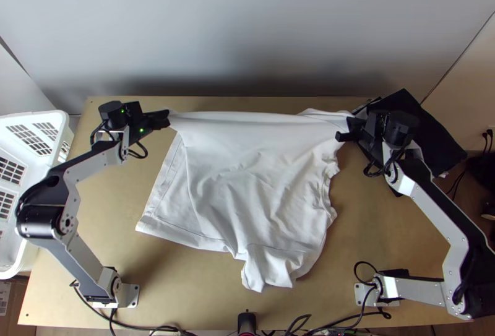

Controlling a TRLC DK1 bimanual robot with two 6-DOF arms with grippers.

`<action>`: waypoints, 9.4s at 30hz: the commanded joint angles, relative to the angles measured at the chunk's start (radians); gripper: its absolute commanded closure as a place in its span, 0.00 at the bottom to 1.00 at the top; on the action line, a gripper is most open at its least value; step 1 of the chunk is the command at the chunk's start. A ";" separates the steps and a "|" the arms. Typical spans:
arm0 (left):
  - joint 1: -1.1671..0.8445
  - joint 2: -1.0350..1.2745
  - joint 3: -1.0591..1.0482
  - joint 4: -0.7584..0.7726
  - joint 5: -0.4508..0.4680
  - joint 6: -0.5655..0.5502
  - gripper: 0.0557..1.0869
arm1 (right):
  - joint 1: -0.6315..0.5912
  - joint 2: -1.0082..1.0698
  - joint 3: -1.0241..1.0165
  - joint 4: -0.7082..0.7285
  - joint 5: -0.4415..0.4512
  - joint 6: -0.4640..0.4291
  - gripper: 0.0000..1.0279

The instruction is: Fold the t-shirt

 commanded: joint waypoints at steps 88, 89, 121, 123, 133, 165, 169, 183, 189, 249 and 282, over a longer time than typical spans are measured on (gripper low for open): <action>-0.028 -0.119 0.186 -1.000 0.269 0.345 0.97 | 0.223 -0.093 0.175 -1.010 -0.087 -0.114 0.98; -0.028 -0.122 0.186 -1.021 0.271 0.364 0.97 | 0.226 -0.093 0.175 -1.028 -0.090 -0.113 0.98; 0.008 -0.085 0.081 -1.143 0.306 0.670 0.97 | 0.401 -0.073 -0.137 -0.893 -0.127 -0.110 0.97; 0.013 -0.075 0.083 -1.141 0.306 0.683 0.97 | 0.401 -0.061 -0.140 -0.872 -0.126 -0.105 0.97; 0.050 -0.021 0.098 -1.141 0.305 0.730 0.97 | 0.347 -0.072 -0.192 -0.728 -0.127 -0.117 0.37; 0.045 -0.024 0.091 -1.147 0.305 0.741 0.97 | 0.217 0.393 0.348 -0.944 -0.268 0.153 0.13; 0.047 -0.026 0.086 -1.147 0.305 0.741 0.97 | 0.217 0.401 0.330 -0.896 -0.273 0.167 0.47; 0.051 -0.039 0.072 -1.146 0.306 0.742 0.97 | 0.360 -0.067 0.087 -0.568 -0.046 0.007 0.98; 0.048 -0.038 0.075 -1.141 0.305 0.744 0.97 | 0.562 -0.354 -0.095 -0.591 -0.055 -0.065 0.98; 0.088 -0.108 0.043 -1.270 0.319 0.919 0.97 | 0.607 -0.158 0.244 -1.042 -0.416 0.094 0.13; 0.159 -0.372 -0.284 -1.092 0.312 1.081 0.04 | 1.053 -0.328 -0.101 -0.916 -0.090 -0.547 0.14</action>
